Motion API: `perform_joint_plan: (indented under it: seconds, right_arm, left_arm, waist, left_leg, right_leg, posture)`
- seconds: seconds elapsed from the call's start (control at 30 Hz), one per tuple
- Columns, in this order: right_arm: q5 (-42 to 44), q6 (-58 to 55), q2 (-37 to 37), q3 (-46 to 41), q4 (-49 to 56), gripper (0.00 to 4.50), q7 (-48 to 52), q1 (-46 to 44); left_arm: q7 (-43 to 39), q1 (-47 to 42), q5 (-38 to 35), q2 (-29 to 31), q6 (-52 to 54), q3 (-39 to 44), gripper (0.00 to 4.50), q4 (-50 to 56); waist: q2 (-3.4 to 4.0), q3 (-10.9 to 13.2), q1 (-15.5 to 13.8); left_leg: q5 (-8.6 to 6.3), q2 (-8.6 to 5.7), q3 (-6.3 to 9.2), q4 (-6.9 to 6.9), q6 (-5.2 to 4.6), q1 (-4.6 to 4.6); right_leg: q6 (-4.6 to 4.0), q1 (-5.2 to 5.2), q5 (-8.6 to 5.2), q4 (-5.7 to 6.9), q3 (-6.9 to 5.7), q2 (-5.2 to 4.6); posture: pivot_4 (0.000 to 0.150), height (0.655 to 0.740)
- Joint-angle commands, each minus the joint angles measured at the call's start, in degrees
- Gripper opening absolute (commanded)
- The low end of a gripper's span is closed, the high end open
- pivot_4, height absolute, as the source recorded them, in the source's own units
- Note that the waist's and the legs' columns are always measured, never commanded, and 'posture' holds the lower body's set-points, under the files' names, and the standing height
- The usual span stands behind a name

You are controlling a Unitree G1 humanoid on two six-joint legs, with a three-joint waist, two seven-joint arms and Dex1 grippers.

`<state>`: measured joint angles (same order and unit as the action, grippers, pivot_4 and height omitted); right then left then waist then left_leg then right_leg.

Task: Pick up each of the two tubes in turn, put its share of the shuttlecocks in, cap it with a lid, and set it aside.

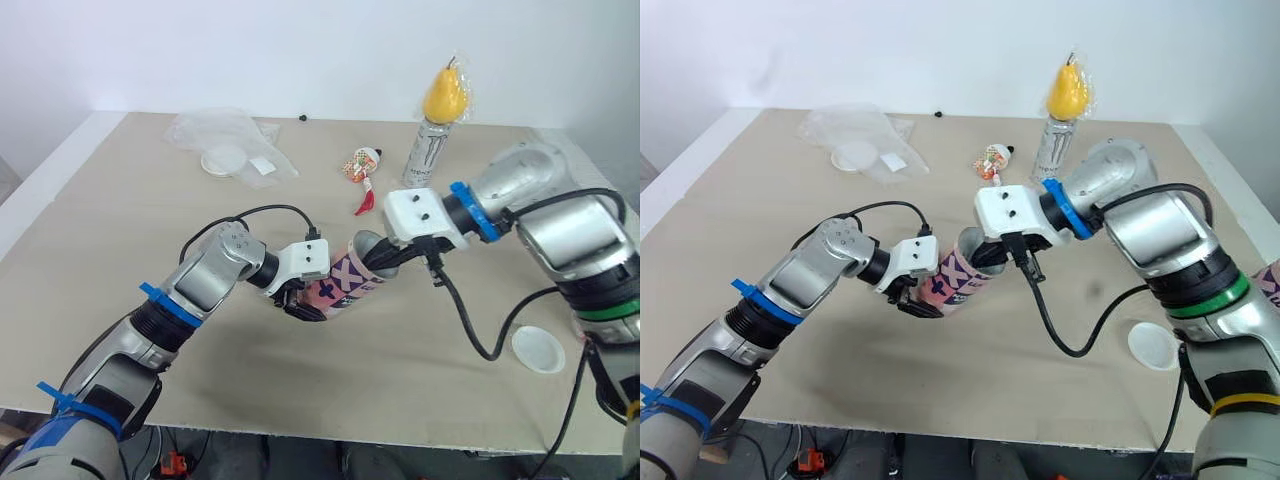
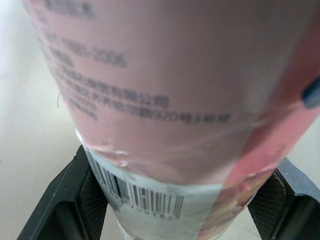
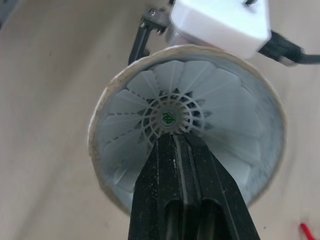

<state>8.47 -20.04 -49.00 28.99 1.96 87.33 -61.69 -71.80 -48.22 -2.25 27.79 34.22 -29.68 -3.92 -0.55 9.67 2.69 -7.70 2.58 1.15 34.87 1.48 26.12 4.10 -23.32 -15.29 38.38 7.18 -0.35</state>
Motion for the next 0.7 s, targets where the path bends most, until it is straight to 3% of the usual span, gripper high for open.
perform_joint_plan:
  seconds: [0.03,0.4,0.7]
  right_arm:
    - [-4.86,3.46,2.20,2.41,-2.86,0.03,2.38,-2.92]
    - [-14.80,8.76,9.33,8.94,-8.08,0.03,4.24,-5.16]
    - [-11.93,7.58,10.46,7.02,-7.68,0.03,5.17,-4.26]
  left_arm:
    - [-0.62,-0.23,0.03,0.00,0.32,-0.55,3.27,0.85]
    - [0.61,-0.03,-0.23,-0.45,2.00,-0.12,3.27,1.44]
    - [1.43,0.33,-0.02,-0.55,1.52,-0.01,3.27,0.82]
  waist:
    - [0.00,0.00,-0.01]
    - [0.00,0.00,0.05]
    - [0.00,-0.01,0.10]
  left_leg:
    - [0.00,0.00,0.02,0.00,0.00,0.00]
    - [0.00,0.10,0.07,0.41,0.01,-0.20]
    - [0.02,0.13,0.02,0.53,0.03,-0.26]
  right_leg:
    - [-0.01,0.00,0.00,0.01,-0.01,0.00]
    - [-0.16,0.03,-0.11,0.73,-0.05,0.17]
    - [-0.38,0.09,-0.10,0.73,-0.04,0.17]
  posture:
    - [0.150,0.7400]
    - [0.150,0.7400]
    - [0.150,0.7400]
